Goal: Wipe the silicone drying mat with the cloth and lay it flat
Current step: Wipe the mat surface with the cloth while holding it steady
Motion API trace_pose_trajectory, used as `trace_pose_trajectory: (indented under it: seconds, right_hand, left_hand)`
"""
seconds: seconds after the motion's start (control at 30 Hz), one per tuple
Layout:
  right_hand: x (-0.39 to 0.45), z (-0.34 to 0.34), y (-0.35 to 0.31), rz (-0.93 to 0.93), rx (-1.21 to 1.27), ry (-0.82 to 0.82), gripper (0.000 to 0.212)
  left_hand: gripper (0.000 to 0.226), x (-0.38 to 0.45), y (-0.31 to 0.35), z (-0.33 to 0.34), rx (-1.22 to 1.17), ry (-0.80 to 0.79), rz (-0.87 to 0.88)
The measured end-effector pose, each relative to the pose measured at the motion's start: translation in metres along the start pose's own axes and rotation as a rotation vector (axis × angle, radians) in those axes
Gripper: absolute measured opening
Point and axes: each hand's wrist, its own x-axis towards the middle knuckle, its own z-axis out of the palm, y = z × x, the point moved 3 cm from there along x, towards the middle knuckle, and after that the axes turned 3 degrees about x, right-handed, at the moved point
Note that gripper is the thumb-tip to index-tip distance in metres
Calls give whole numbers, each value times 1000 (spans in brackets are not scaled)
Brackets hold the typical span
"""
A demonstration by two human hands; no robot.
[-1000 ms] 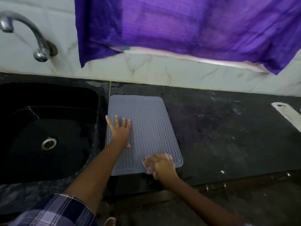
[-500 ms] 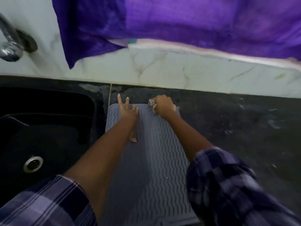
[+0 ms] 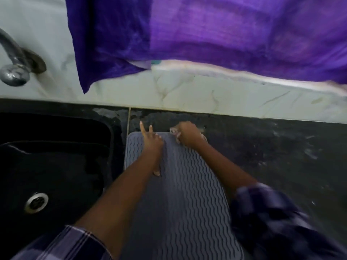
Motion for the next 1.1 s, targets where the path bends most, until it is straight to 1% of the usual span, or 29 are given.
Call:
trace_pose_trajectory:
  seconds: [0.07, 0.13, 0.17, 0.2, 0.27, 0.3, 0.33, 0.37, 0.4, 0.43, 0.47, 0.5, 0.53, 0.6, 0.67, 0.7, 0.73, 0.77, 0.8, 0.83, 0.87, 0.9, 0.93, 1.0, 1.07, 1.1]
  right_hand:
    - [10, 13, -11, 36, 2, 89, 28]
    - [-12, 31, -14, 90, 57, 61, 27]
    - [-32, 37, -9, 152, 53, 18, 25]
    - [-61, 45, -4, 138, 34, 4, 23]
    - [-114, 57, 2, -17, 48, -61, 23]
    - [-128, 52, 4, -91, 13, -137, 21]
    - [-130, 42, 4, -133, -21, -201, 17]
    - [-116, 28, 2, -148, -35, -275, 15]
    - [-98, 14, 4, -165, -9, -293, 17]
    - [-75, 2, 4, -94, 50, -254, 20]
    - [-53, -5, 3, -19, 86, -171, 21]
    - [-34, -4, 0, 24, 92, -49, 23]
    - [-23, 2, -7, 49, 89, 16, 26]
    - [-32, 23, -19, 81, 48, 110, 27]
    - [-66, 44, -17, 62, 54, 175, 25]
    - [-90, 52, -13, 67, 66, 183, 24]
    - [-121, 60, -11, 91, 56, 142, 21]
    - [-152, 68, -9, 146, 150, 57, 17]
    - [-172, 75, -10, 99, 148, -20, 17]
    - [-181, 72, -9, 26, 86, -44, 19]
    - [-178, 66, -8, -21, 62, -120, 18]
    - [-168, 55, -6, -23, 78, -173, 21]
    - [-152, 41, -6, -2, 125, -176, 23]
    - [-124, 19, -9, 59, 155, -69, 24]
    - [-111, 21, -15, 144, 115, 46, 27]
    - [-118, 29, -19, 174, 82, 63, 28]
  left_hand:
    - [65, 0, 0, 3, -2, -10, 3]
    - [84, -3, -5, 5, -22, -8, 21]
    - [93, -5, -8, 6, -30, 2, 30]
    - [98, -6, -11, 7, -37, 17, 42]
    - [100, -8, -13, 10, -52, 61, 51]
    - [103, -11, -11, 12, -54, 85, 47]
    - [106, -14, -8, 13, -48, 103, 47]
    - [103, -17, -5, 13, -36, 122, 45]
    - [97, -18, -2, 13, -27, 142, 37]
    - [94, -17, -1, 13, -19, 153, 24]
    - [97, -16, 1, 13, -6, 150, 13]
    - [99, -16, 3, 13, 12, 129, 6]
    - [97, -17, 4, 12, 26, 112, 0]
    - [92, -18, 5, 10, 33, 98, -19]
    - [109, -24, -1, 12, -4, 85, -14]
    - [118, -29, -7, 14, -41, 84, 3]
    - [119, -34, -12, 18, -90, 104, 21]
    - [114, -40, -16, 24, -143, 137, 36]
    - [105, -47, -17, 29, -186, 166, 55]
    - [95, -56, -16, 32, -213, 186, 79]
    - [86, -65, -12, 35, -224, 194, 108]
    - [81, -73, -6, 36, -229, 190, 140]
    - [82, -81, 0, 37, -239, 175, 170]
    - [99, -94, 14, 41, -222, 121, 229]
    - [113, -104, 27, 49, -160, 96, 253]
    - [116, -108, 32, 53, -136, 92, 239]
